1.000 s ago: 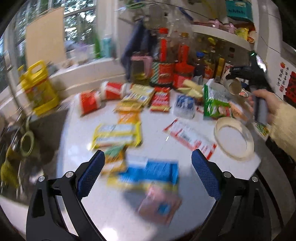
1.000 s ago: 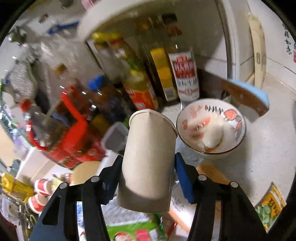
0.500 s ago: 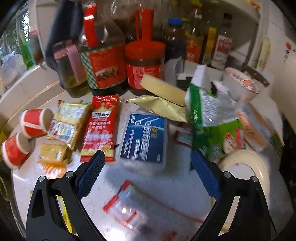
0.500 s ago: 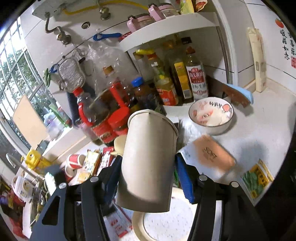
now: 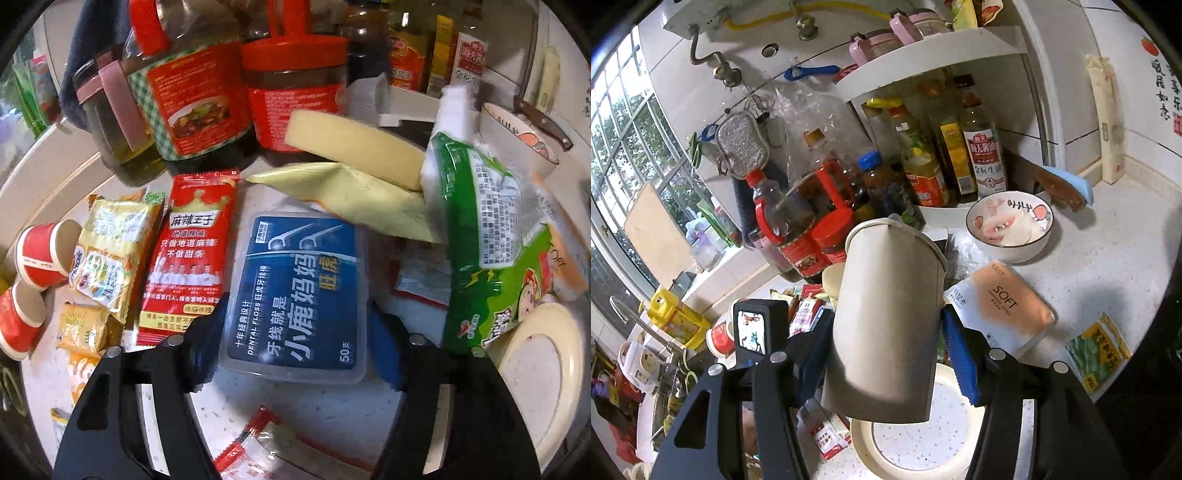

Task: Collect trash
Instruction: 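Grasp the blue dental floss box with the left gripper while the right holds the cup, then carry the cup and floss box down into the black trash bag and open both grippers, then grasp the large red-and-white paper cup by its rim with the left gripper, then grasp the smaller red paper cup with the right gripper while the left holds its cup, then carry both red cups down into the black trash bag and open both grippers, then grasp the green snack bag on the counter with the right gripper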

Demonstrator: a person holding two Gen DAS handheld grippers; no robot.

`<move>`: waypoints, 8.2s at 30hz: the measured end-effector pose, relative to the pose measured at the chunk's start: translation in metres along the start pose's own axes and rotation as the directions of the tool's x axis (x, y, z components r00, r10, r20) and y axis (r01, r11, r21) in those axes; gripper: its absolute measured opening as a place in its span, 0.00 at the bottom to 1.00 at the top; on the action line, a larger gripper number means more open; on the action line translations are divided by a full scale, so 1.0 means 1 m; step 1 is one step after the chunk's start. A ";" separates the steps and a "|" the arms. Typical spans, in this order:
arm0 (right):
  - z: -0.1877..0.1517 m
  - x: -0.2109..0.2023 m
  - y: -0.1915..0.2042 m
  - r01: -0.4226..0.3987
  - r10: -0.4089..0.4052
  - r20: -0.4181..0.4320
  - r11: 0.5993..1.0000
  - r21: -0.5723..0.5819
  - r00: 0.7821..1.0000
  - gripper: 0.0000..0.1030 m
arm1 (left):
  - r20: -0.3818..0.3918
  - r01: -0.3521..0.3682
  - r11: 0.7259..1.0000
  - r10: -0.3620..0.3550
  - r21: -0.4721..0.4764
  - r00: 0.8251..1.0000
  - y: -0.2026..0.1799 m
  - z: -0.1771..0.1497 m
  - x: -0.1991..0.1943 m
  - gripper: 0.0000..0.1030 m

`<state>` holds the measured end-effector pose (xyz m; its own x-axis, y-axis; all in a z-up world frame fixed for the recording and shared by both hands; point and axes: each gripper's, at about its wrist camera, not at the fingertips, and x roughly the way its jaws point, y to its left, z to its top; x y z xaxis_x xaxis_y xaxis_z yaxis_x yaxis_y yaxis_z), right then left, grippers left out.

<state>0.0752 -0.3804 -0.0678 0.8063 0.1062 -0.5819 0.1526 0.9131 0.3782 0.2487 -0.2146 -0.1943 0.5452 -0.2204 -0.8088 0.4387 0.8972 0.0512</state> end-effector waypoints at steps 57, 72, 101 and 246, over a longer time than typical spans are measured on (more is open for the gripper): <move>-0.371 -0.011 0.095 -0.277 -0.062 -0.734 0.902 -0.331 0.676 0.83 | -0.310 0.051 0.996 -0.070 -0.069 0.948 0.091 -0.446 -0.182 0.80; -0.070 -0.036 0.124 -0.141 0.104 -0.120 0.923 -0.357 0.987 0.95 | 0.229 -0.025 0.991 0.054 -0.128 0.972 0.124 -0.188 -0.259 0.90; -0.035 0.143 0.158 -0.262 0.184 -0.289 0.929 -0.262 0.939 0.95 | 0.005 -0.032 0.883 0.039 -0.468 0.999 0.327 -0.066 -0.049 0.06; -0.048 0.189 0.068 0.431 -0.507 -0.071 0.791 -0.434 0.859 0.95 | 0.069 0.114 0.955 -0.099 -0.274 0.993 0.081 -0.223 -0.193 0.89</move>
<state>0.2109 -0.2793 -0.1867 0.5749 -0.3434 -0.7427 0.2201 0.9391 -0.2638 0.0194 -0.0137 -0.1644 0.5475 -0.3339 -0.7673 0.2858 0.9364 -0.2036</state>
